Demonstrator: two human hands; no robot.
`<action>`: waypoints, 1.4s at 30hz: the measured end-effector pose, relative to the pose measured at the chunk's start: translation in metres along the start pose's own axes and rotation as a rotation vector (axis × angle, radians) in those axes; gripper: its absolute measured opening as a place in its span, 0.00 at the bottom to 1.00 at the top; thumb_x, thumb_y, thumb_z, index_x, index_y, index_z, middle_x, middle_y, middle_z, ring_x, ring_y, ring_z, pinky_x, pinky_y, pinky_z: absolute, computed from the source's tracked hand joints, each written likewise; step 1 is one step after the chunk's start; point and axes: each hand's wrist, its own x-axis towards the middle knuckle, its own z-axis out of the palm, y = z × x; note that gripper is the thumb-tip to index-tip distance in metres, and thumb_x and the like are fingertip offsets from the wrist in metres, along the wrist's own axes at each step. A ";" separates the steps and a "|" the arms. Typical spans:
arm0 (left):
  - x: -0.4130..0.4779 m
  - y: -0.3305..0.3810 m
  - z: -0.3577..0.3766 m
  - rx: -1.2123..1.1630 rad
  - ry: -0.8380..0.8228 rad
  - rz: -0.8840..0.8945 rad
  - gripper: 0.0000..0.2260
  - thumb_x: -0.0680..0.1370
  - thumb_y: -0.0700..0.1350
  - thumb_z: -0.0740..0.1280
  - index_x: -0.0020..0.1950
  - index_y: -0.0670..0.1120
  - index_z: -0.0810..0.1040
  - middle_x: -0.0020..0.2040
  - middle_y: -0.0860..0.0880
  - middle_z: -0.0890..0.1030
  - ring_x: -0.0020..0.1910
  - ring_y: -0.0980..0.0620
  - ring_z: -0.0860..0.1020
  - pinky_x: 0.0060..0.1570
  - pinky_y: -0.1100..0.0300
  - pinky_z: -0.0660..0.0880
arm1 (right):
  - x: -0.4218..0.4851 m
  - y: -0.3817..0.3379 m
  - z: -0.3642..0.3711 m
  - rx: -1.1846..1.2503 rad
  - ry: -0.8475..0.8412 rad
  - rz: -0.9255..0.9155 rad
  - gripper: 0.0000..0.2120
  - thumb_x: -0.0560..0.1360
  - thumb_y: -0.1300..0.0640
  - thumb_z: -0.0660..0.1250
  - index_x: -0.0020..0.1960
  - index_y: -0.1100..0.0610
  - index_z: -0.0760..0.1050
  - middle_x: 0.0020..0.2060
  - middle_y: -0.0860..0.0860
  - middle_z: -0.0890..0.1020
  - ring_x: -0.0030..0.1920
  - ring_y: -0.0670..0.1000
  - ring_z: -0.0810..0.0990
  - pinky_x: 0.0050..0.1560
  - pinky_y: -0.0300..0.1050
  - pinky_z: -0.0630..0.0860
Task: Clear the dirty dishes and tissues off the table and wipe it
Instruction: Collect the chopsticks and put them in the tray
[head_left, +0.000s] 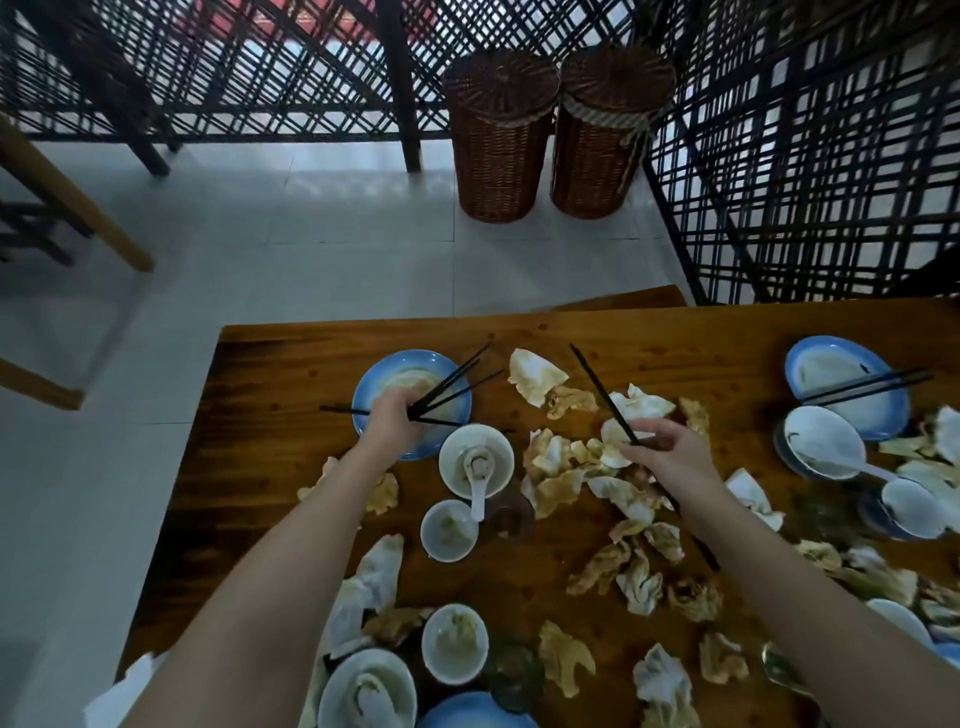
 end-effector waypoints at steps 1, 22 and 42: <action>0.000 -0.001 0.000 -0.005 0.004 -0.003 0.06 0.74 0.35 0.70 0.50 0.40 0.80 0.42 0.49 0.76 0.44 0.49 0.74 0.42 0.58 0.68 | 0.000 0.000 0.000 0.004 0.003 0.000 0.11 0.74 0.64 0.70 0.53 0.52 0.77 0.37 0.53 0.80 0.29 0.50 0.75 0.23 0.37 0.71; -0.056 0.060 -0.078 -0.432 0.150 -0.015 0.07 0.81 0.41 0.62 0.49 0.43 0.79 0.42 0.50 0.81 0.38 0.56 0.79 0.38 0.63 0.72 | -0.052 -0.007 -0.038 0.059 0.047 -0.079 0.11 0.72 0.64 0.72 0.47 0.49 0.78 0.41 0.51 0.81 0.32 0.50 0.76 0.28 0.42 0.73; -0.136 0.198 0.040 -0.712 -0.130 -0.227 0.07 0.80 0.45 0.66 0.53 0.42 0.75 0.35 0.48 0.73 0.29 0.51 0.69 0.29 0.59 0.67 | -0.042 0.037 -0.199 0.024 -0.030 -0.146 0.14 0.74 0.64 0.69 0.60 0.57 0.76 0.50 0.57 0.80 0.37 0.52 0.78 0.27 0.40 0.72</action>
